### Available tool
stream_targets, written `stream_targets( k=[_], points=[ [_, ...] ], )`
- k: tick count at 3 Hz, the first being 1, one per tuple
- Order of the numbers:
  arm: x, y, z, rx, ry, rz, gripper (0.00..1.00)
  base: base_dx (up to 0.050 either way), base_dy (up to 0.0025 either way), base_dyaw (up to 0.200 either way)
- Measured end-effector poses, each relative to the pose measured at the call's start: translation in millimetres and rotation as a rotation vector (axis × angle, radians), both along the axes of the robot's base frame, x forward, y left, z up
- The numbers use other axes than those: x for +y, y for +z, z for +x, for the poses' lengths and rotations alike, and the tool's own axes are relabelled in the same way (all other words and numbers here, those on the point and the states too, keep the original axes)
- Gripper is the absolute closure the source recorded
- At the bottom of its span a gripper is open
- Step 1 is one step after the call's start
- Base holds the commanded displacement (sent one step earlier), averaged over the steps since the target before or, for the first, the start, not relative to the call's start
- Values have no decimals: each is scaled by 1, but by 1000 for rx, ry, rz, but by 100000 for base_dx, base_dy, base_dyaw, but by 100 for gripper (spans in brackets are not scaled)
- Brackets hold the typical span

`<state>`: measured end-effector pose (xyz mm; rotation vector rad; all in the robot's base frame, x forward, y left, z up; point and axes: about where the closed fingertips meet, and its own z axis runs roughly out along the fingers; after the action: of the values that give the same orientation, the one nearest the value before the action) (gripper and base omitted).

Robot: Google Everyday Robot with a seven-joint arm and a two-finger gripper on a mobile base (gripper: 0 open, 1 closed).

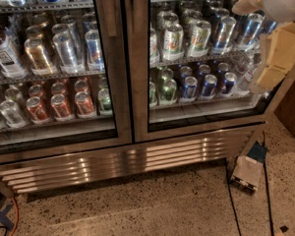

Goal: Open right fridge door

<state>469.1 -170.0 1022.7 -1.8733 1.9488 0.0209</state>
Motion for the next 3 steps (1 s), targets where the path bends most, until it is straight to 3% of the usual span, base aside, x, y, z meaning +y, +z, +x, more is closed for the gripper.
stream_targets(
  k=[1,2,3],
  points=[
    [4,8,4,-8,53,65,0,0,0,0],
    [1,5,21,30,137,211,0,0,0,0],
    [16,5,34,71,215,393,0,0,0,0]
  ],
)
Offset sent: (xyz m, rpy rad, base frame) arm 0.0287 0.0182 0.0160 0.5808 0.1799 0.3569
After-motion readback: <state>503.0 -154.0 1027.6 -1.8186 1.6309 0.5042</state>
